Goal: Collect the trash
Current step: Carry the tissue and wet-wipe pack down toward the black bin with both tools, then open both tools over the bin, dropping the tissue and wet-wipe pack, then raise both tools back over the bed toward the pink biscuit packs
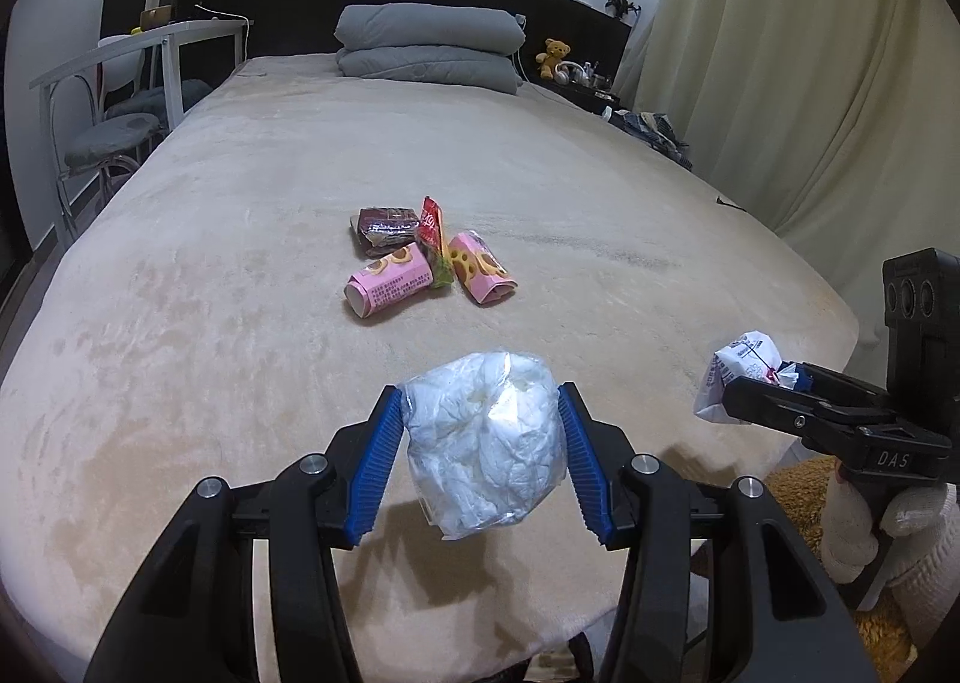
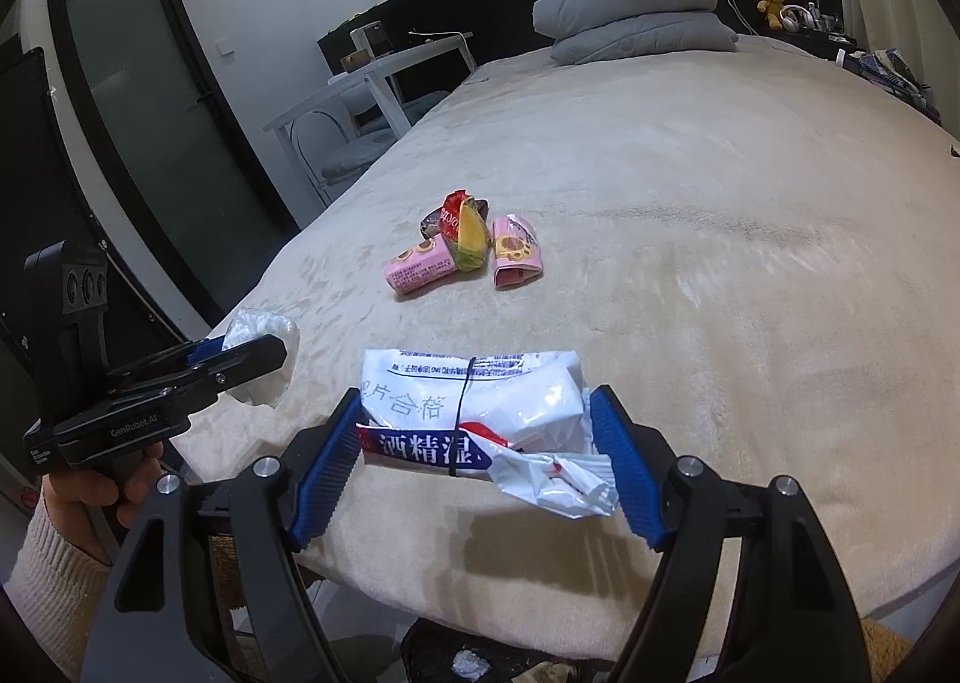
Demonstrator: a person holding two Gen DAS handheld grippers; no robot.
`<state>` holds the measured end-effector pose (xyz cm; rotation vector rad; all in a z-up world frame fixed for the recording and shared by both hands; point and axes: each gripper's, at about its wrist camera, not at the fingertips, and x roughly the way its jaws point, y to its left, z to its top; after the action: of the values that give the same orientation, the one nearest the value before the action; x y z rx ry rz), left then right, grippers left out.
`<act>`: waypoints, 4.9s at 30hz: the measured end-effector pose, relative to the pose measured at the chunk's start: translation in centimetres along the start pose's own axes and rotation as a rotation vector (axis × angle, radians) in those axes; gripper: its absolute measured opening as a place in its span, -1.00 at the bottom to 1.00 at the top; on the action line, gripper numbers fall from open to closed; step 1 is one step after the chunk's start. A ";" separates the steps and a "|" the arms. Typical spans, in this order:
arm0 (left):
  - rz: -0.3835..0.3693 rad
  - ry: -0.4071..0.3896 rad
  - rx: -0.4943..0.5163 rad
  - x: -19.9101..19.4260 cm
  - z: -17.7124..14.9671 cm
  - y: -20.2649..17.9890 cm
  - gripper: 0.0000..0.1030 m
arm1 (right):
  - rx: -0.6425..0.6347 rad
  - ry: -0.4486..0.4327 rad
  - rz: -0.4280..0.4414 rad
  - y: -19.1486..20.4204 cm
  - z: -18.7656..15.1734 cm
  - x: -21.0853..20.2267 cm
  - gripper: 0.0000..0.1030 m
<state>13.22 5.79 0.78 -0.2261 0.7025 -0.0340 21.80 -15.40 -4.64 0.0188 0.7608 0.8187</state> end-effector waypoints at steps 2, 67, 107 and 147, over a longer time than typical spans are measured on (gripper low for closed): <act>0.000 -0.008 0.001 -0.6 -0.8 -0.4 -0.01 | 0.003 -0.005 0.003 0.1 -0.7 -0.6 0.46; -0.018 0.534 -0.073 3.5 -18.5 -4.0 -0.01 | 0.251 0.470 0.057 0.1 -16.6 2.3 0.46; 0.030 0.462 -0.088 1.9 -17.3 -3.7 0.22 | 0.201 0.403 0.088 1.2 -15.2 1.6 0.68; 0.100 0.140 0.112 6.5 4.8 4.4 0.22 | -0.161 0.091 -0.002 -1.3 7.1 9.4 0.47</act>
<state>21.14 10.27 -0.75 -0.0817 0.8481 0.0069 31.11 -8.16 -5.44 -0.1639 0.7781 0.8815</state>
